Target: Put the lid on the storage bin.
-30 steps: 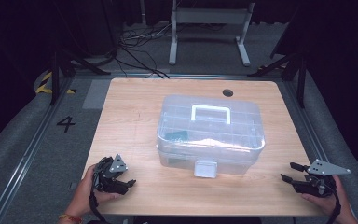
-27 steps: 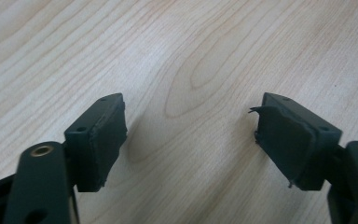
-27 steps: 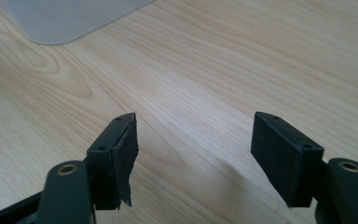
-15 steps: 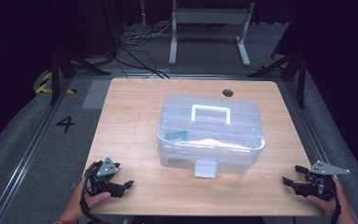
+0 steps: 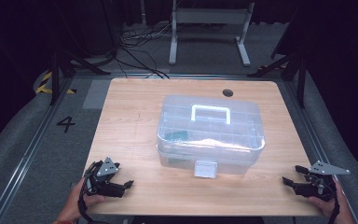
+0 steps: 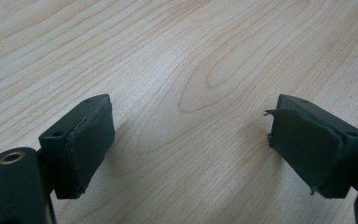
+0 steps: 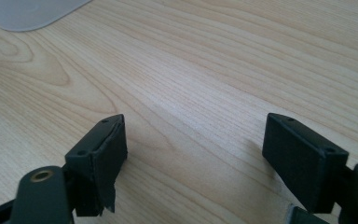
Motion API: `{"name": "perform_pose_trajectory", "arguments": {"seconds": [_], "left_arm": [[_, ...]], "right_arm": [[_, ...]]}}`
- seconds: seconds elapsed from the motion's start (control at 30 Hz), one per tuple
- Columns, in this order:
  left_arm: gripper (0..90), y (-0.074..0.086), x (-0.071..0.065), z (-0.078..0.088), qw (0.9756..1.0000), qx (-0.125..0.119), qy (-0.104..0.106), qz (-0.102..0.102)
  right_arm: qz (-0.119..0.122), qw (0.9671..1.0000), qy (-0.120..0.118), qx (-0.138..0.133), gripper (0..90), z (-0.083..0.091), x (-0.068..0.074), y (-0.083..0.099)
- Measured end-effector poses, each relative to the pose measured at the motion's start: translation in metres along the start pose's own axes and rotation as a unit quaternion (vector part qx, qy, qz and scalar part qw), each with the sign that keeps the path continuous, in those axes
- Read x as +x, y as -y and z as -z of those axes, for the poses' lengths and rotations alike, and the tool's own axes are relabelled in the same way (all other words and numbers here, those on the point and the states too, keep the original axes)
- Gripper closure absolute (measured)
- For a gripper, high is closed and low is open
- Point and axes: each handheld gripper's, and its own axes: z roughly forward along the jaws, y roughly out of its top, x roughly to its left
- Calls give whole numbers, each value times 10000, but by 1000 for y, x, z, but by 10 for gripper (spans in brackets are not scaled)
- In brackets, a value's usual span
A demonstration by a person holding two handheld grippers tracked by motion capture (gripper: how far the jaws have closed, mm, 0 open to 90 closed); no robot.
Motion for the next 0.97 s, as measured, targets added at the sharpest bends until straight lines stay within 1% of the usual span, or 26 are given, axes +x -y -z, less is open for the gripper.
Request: {"name": "perform_pose_trajectory", "arguments": {"seconds": [0.7, 0.83, 0.97], "left_arm": [[139, 0, 0, 0, 10000, 2, 13, -4], [130, -1, 0, -1, 10000, 7, 39, 26], [128, -1, 0, -1, 10000, 8, 17, 8]], "right_arm": [[-6, 10000, 3, 1, 219, 0, 0, 0], [3, 10000, 2, -3, 219, 0, 0, 0], [-1, 10000, 3, -4, 219, 0, 0, 0]]}}
